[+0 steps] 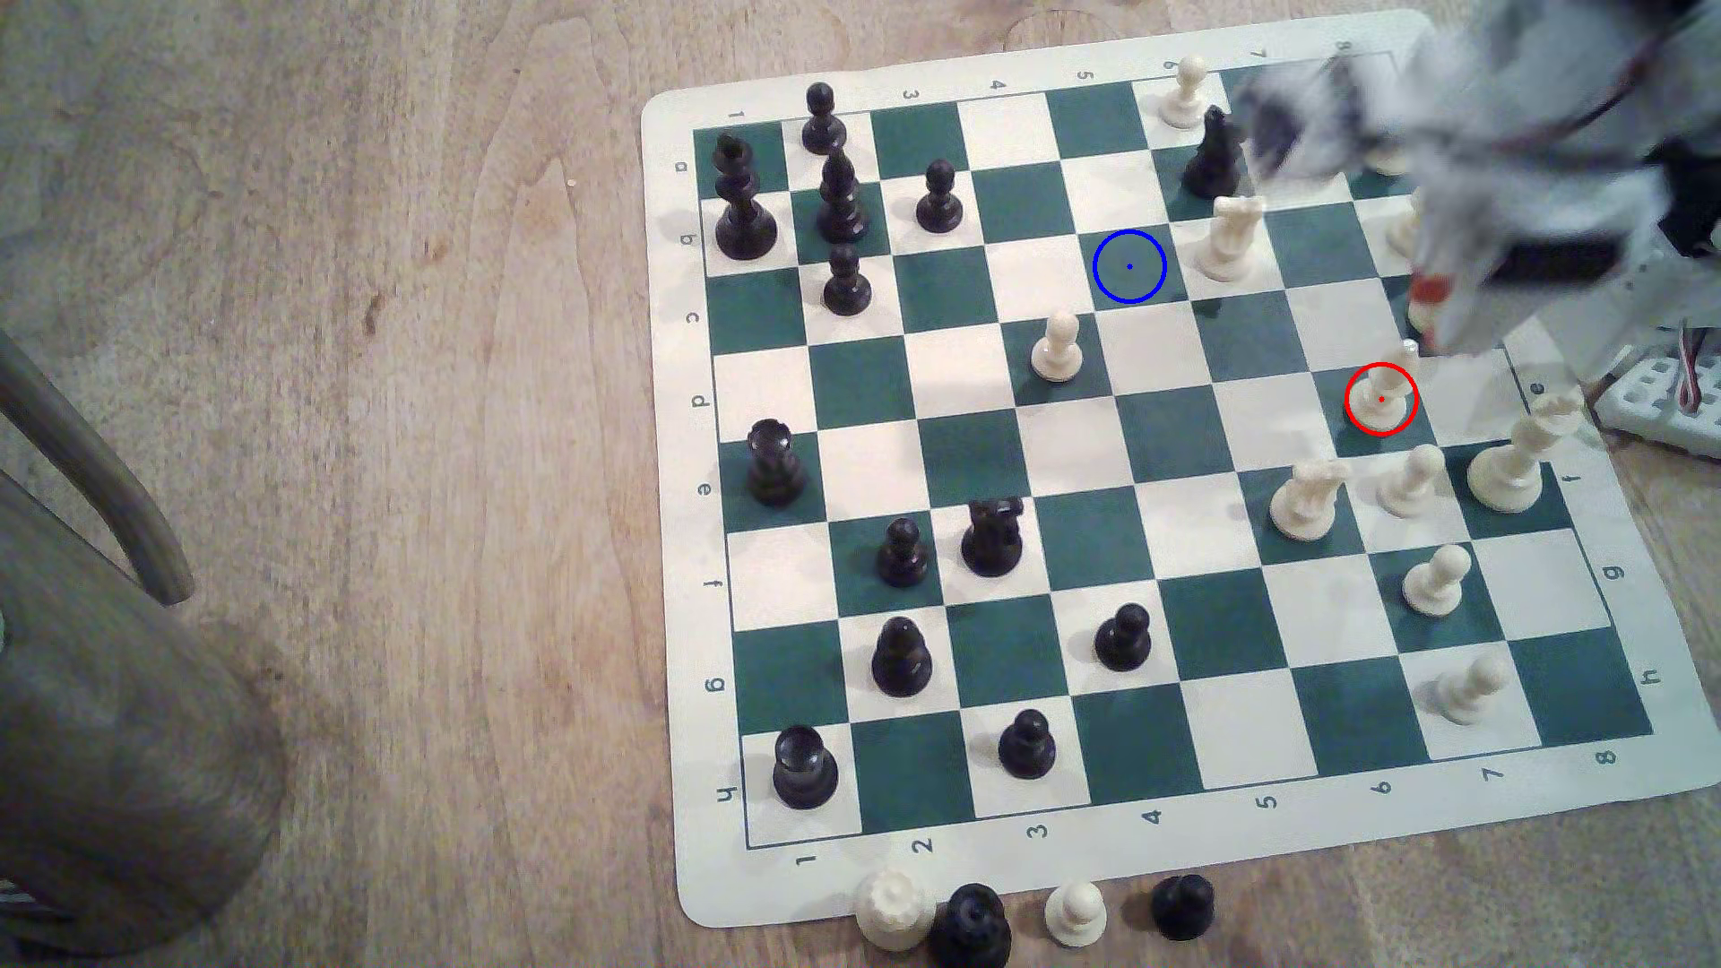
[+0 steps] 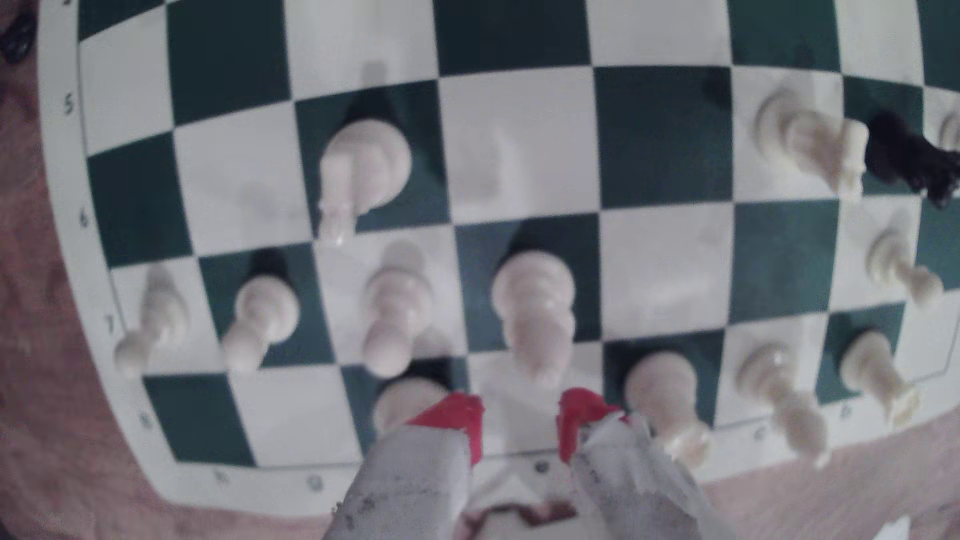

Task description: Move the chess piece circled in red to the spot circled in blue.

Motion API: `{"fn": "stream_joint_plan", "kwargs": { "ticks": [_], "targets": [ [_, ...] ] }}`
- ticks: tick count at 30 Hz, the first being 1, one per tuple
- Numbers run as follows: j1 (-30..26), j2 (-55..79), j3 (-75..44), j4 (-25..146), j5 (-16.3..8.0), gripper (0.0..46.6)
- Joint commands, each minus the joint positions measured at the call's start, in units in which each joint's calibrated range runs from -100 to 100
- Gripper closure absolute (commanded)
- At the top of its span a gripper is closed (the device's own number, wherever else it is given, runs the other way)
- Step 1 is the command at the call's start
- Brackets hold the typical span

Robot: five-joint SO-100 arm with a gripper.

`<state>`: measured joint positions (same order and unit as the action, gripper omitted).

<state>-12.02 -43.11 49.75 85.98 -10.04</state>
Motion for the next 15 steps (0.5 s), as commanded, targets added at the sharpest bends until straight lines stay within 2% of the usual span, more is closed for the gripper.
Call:
{"fn": "stream_joint_plan", "kwargs": {
  "ticks": [1,15],
  "targets": [
    [0.4,0.7,2.7,-5.1,-0.3,36.9],
    [3.2,1.0,3.9,-5.2,1.5,34.6]
  ]
}}
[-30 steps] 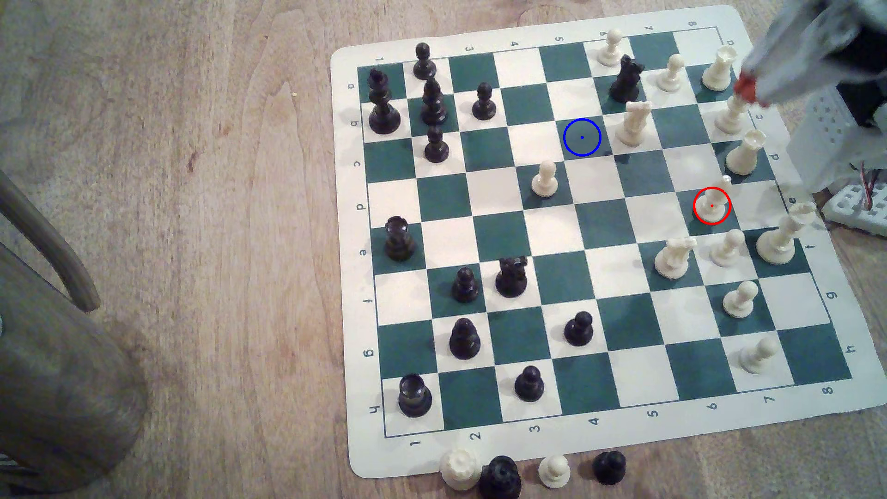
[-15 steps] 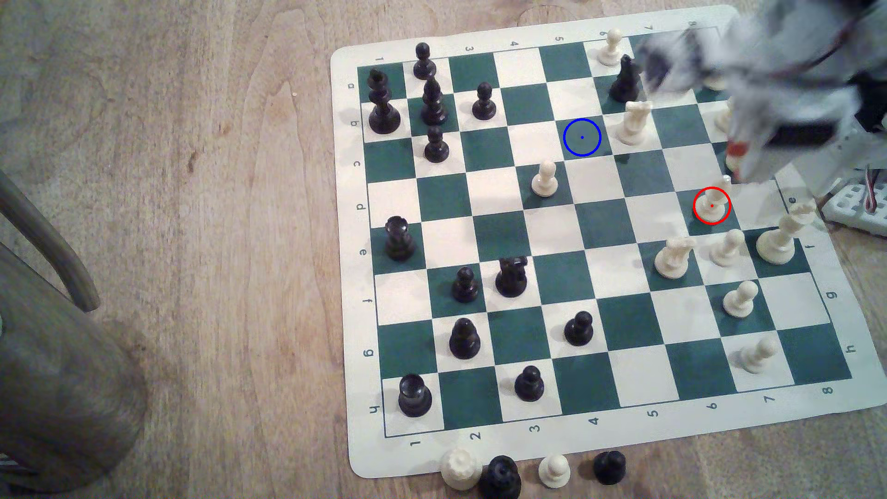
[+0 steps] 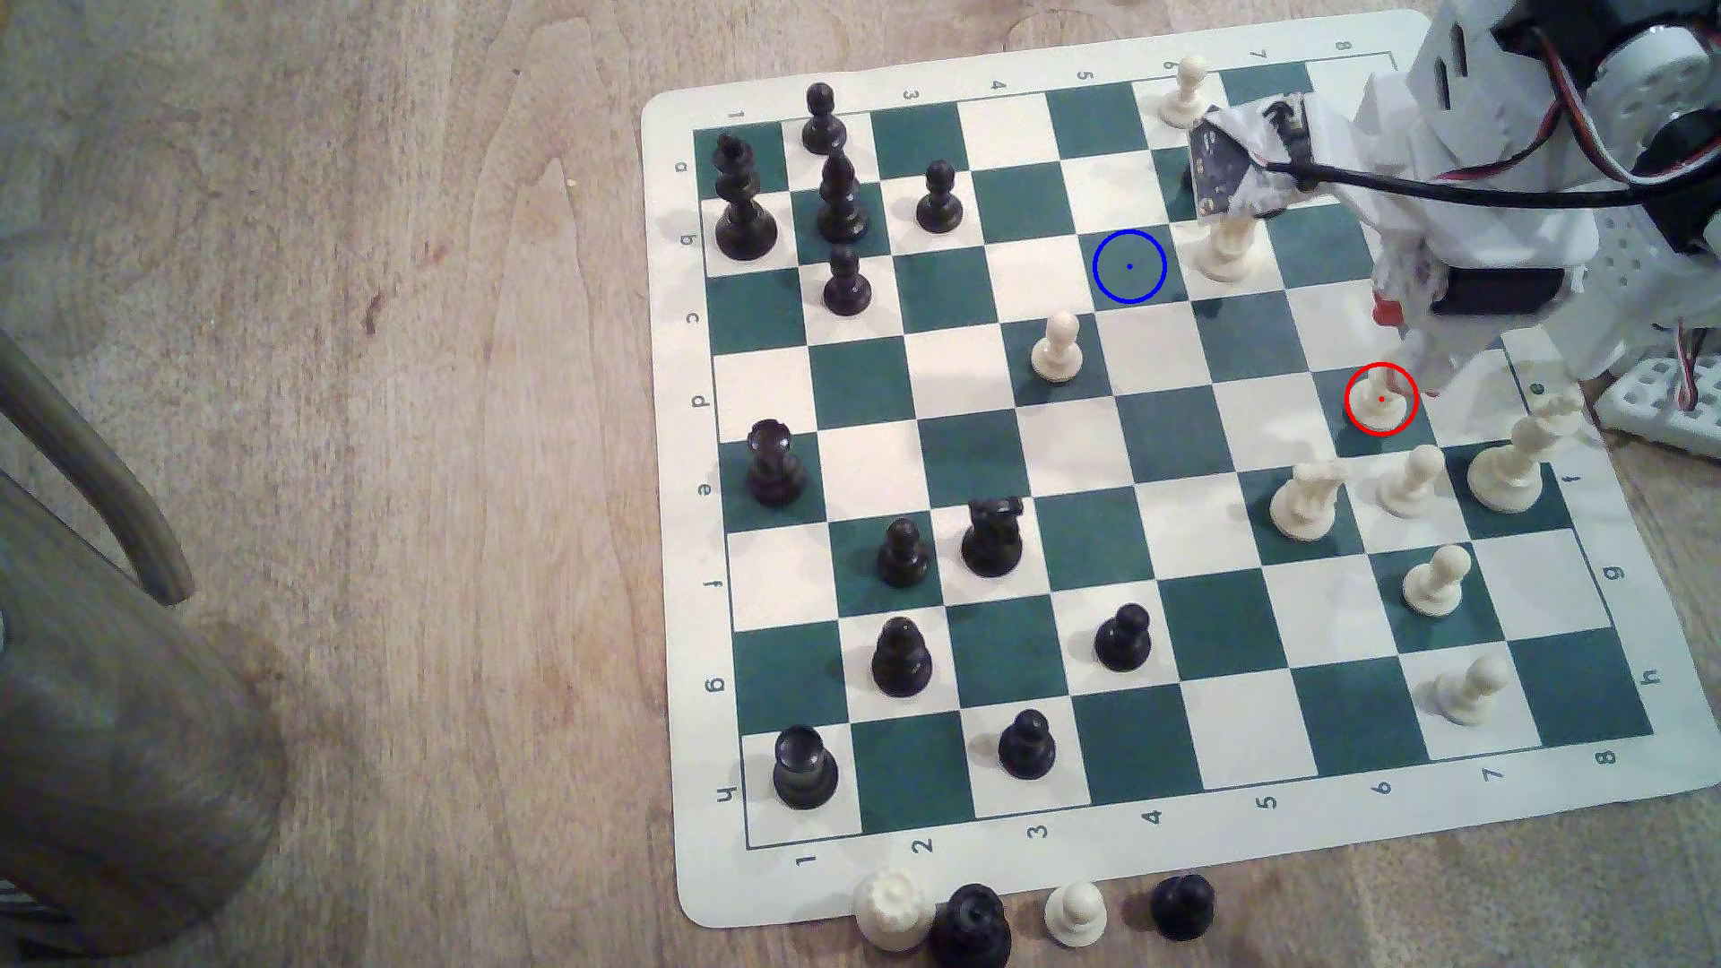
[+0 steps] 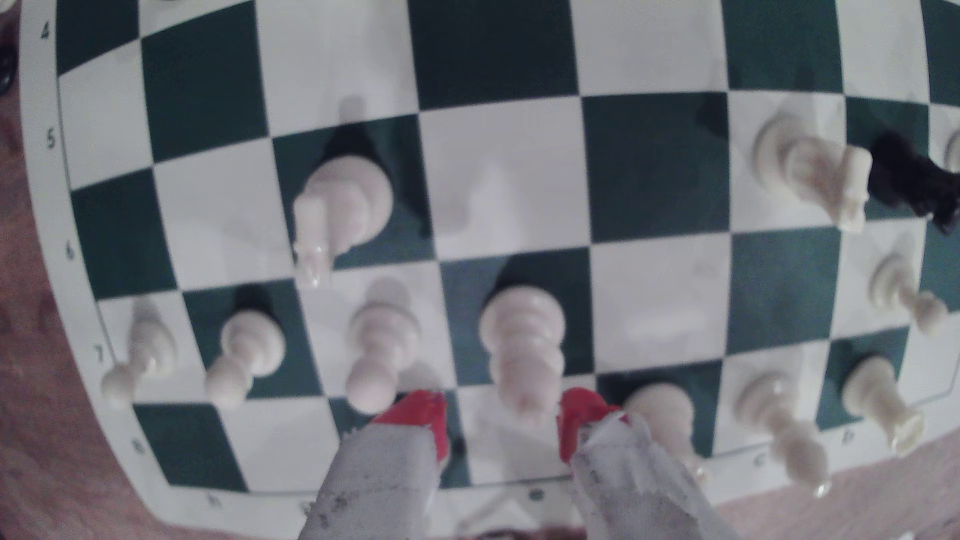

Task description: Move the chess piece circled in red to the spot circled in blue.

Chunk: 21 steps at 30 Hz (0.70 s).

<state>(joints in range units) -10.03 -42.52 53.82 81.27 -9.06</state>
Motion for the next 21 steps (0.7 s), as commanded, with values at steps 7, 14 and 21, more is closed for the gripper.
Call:
{"fn": "stream_joint_plan", "kwargs": {
  "ticks": [7,14,21],
  "targets": [
    [2.1,1.3,2.9,-1.6,1.1,34.7],
    [2.2,3.1,5.6,-4.3,1.0,35.2],
    [2.2,5.8,7.8,-7.2,0.9,35.4]
  ]
}}
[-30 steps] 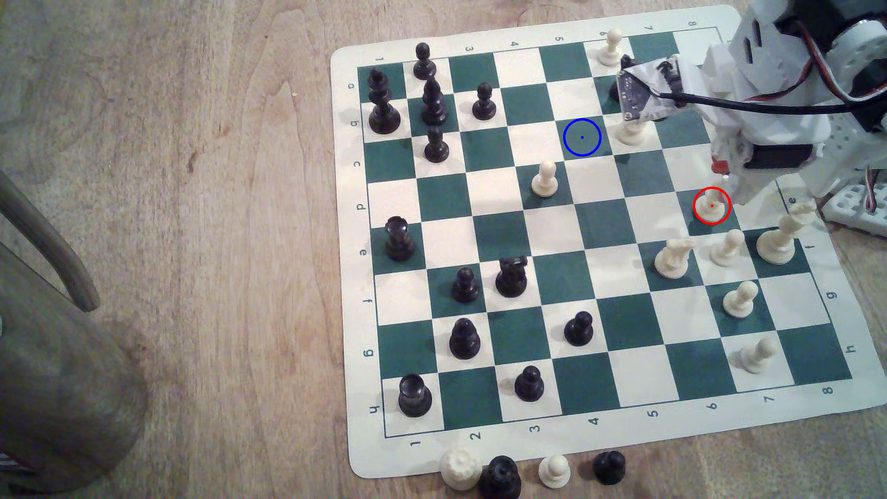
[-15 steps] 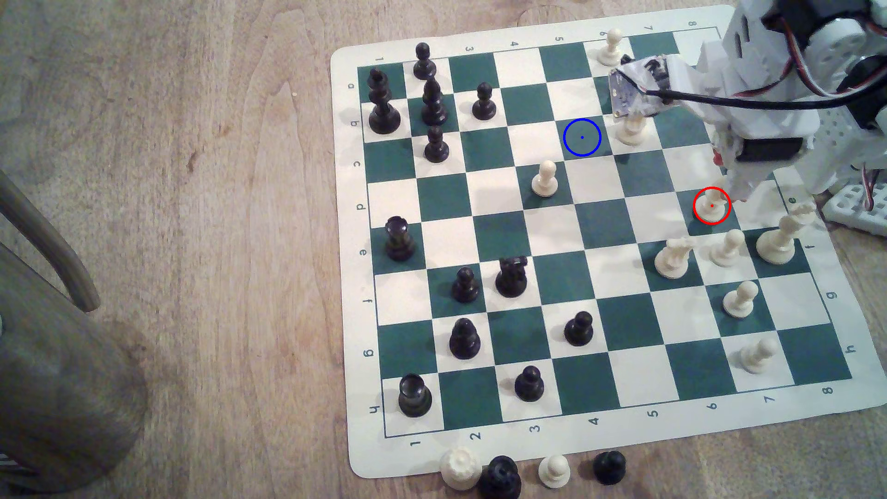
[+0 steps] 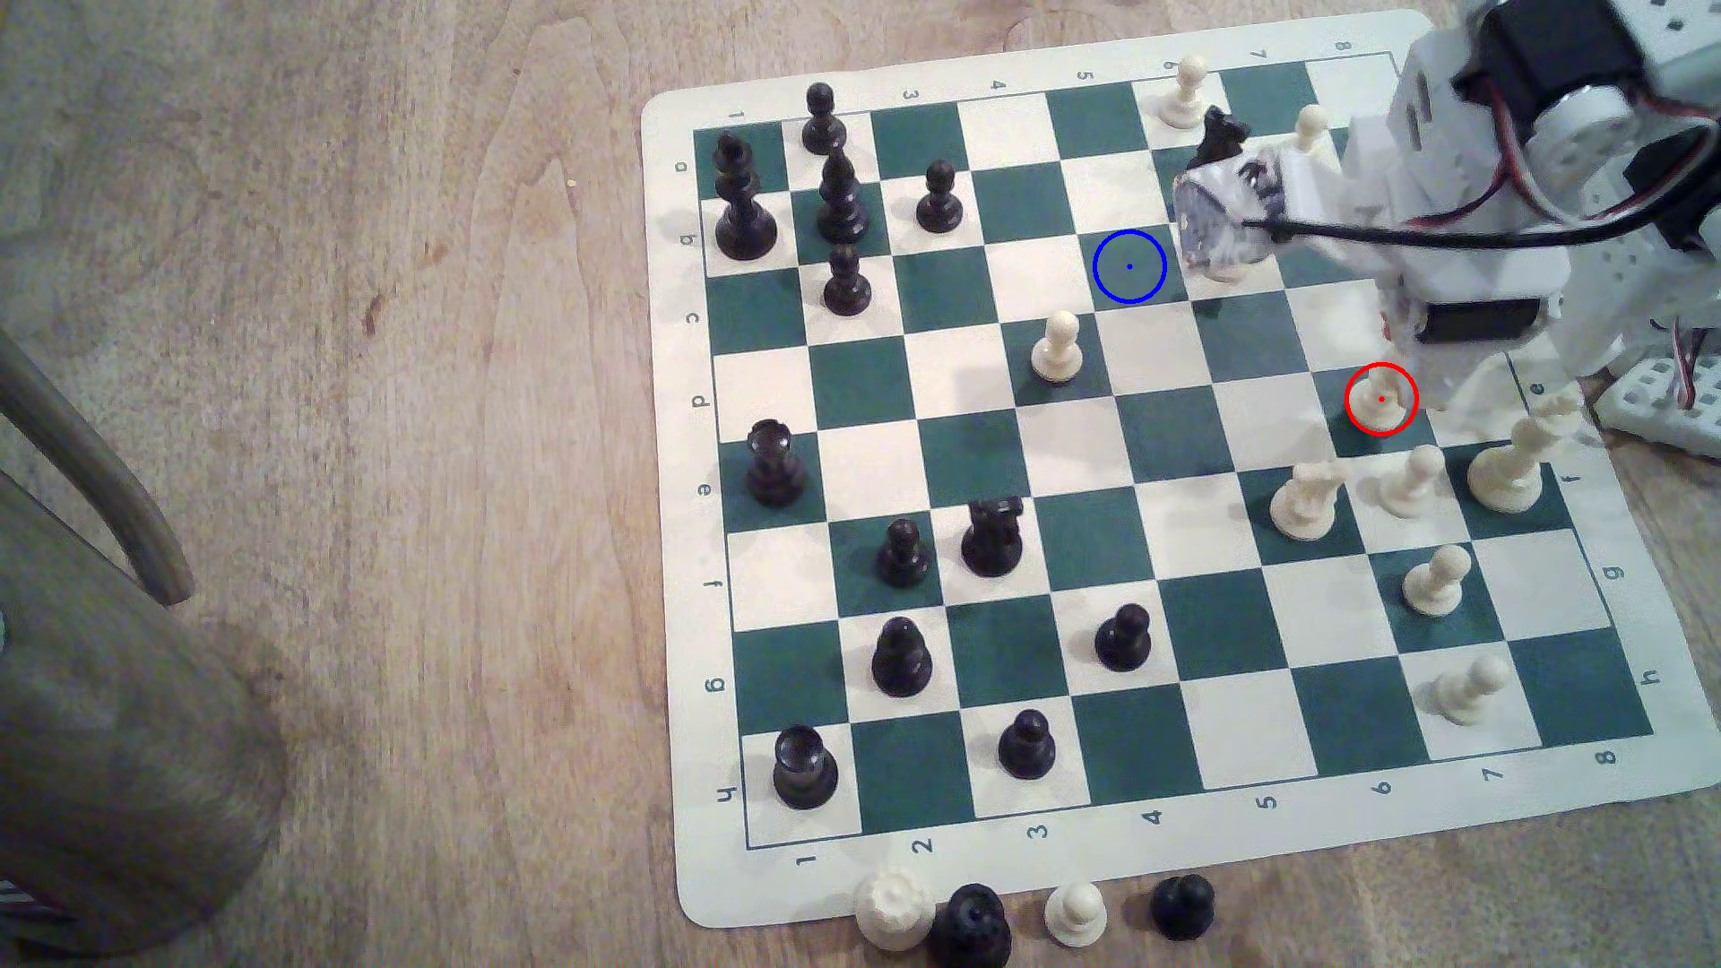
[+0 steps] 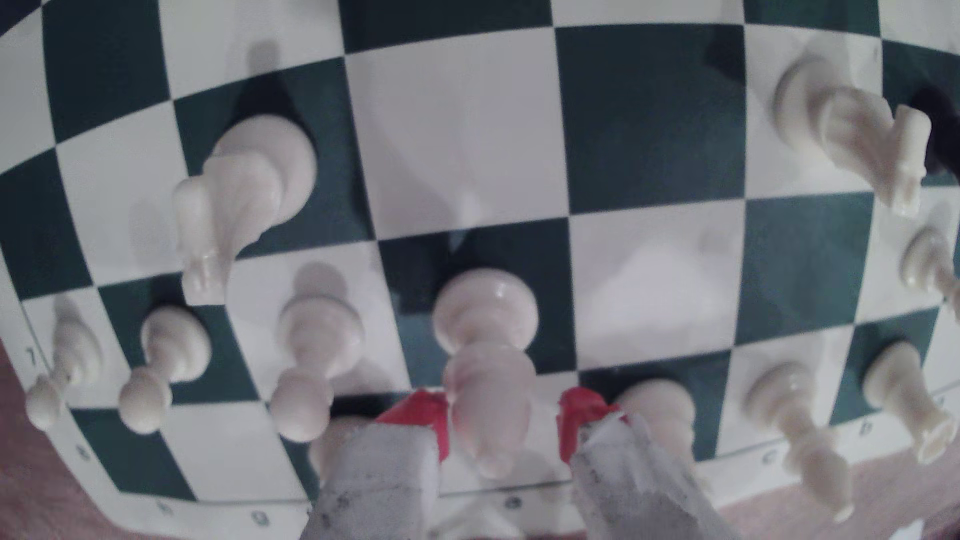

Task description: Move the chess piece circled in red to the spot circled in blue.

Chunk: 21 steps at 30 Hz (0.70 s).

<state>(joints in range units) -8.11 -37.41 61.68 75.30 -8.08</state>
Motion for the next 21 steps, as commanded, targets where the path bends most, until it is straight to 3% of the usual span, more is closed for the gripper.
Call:
{"fn": "stream_joint_plan", "kwargs": {
  "ticks": [1,16,17,19,21],
  "targets": [
    [0.2,1.2,0.3,-1.7,-0.1,35.6],
    [0.3,2.4,0.3,-4.5,-0.5,37.0],
    [0.3,2.4,0.3,-4.2,-0.4,38.3],
    [0.2,2.5,0.3,-4.1,-0.5,45.4],
    [0.1,2.5,0.2,-4.0,-0.5,46.4]
  ]
}}
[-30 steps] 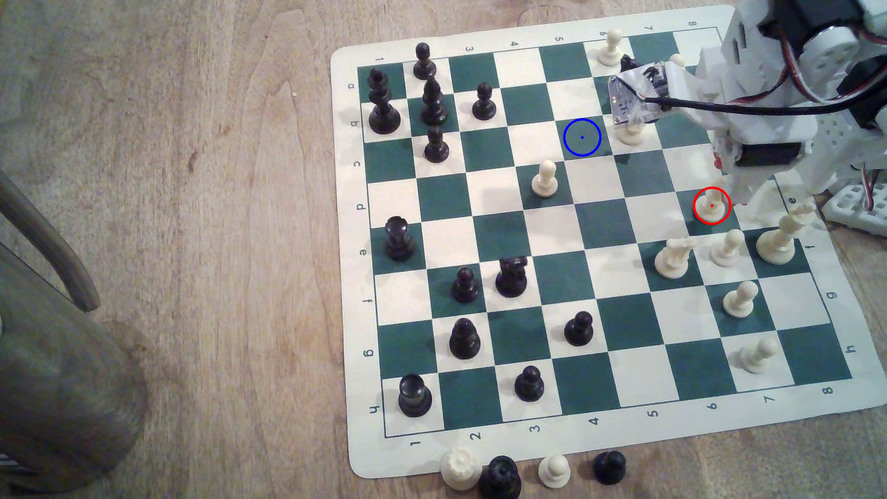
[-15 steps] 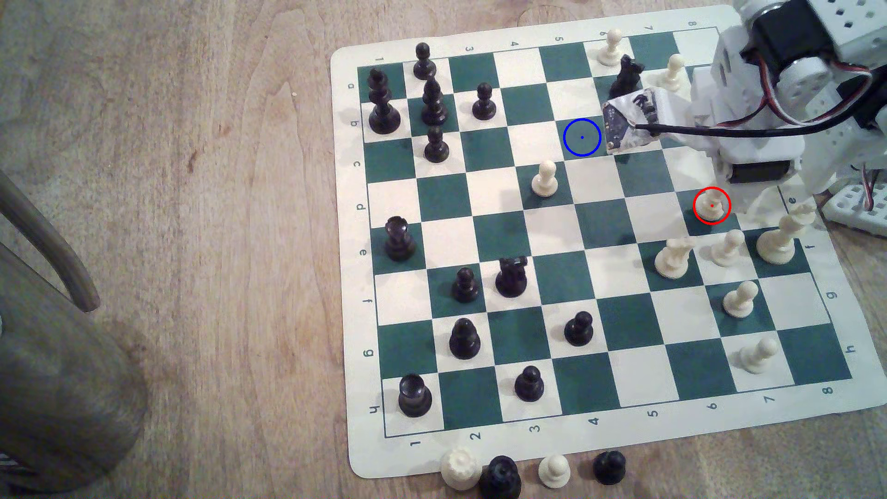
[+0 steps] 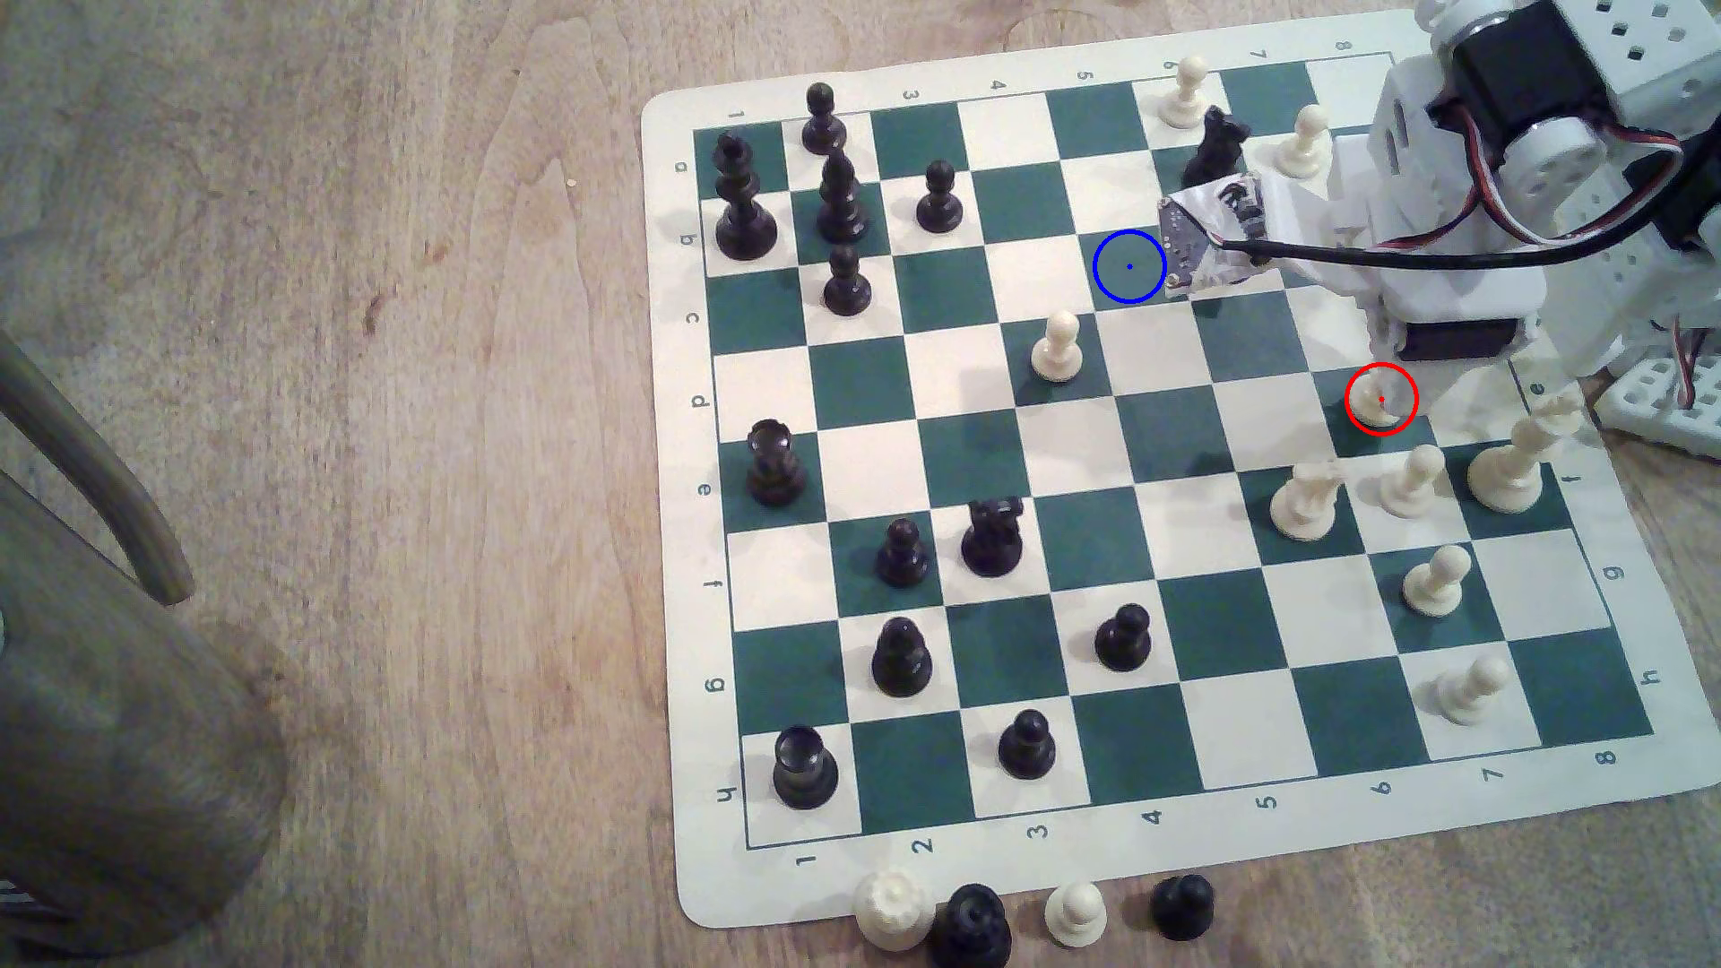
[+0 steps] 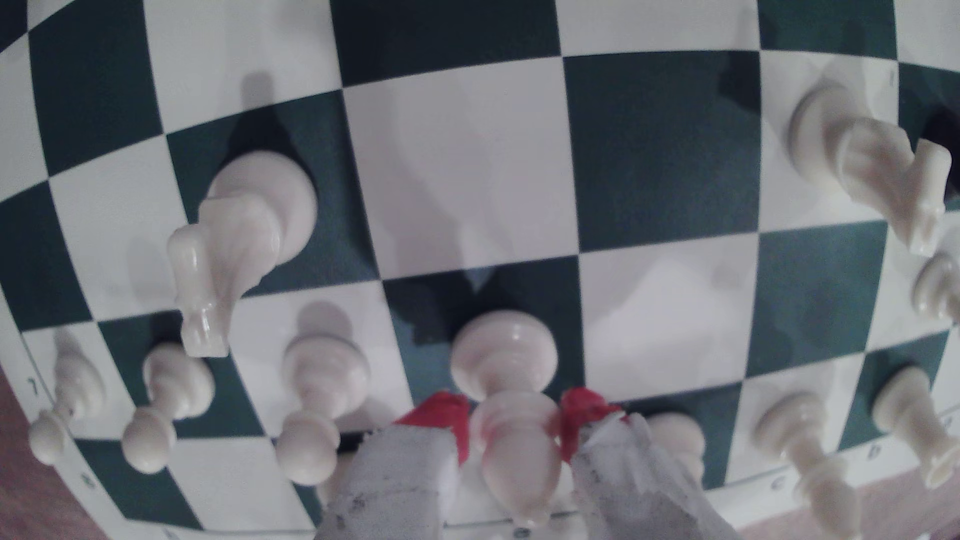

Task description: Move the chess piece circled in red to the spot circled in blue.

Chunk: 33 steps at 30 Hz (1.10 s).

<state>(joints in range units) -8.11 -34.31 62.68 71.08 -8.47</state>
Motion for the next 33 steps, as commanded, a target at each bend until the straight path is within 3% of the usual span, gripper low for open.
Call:
{"fn": "stream_joint_plan", "kwargs": {
  "ticks": [1,9,18,26,33],
  "targets": [
    [0.0,-0.6,-0.8,0.3,-0.1,46.4],
    [-0.2,-2.7,-4.1,2.6,-0.7,46.4],
    [1.6,-3.7,-19.4,8.3,-1.4,46.4],
    [7.2,9.7,-38.4,11.0,0.3,46.4],
    [17.1,21.3,-49.2,9.3,3.1,46.4]
  ]
}}
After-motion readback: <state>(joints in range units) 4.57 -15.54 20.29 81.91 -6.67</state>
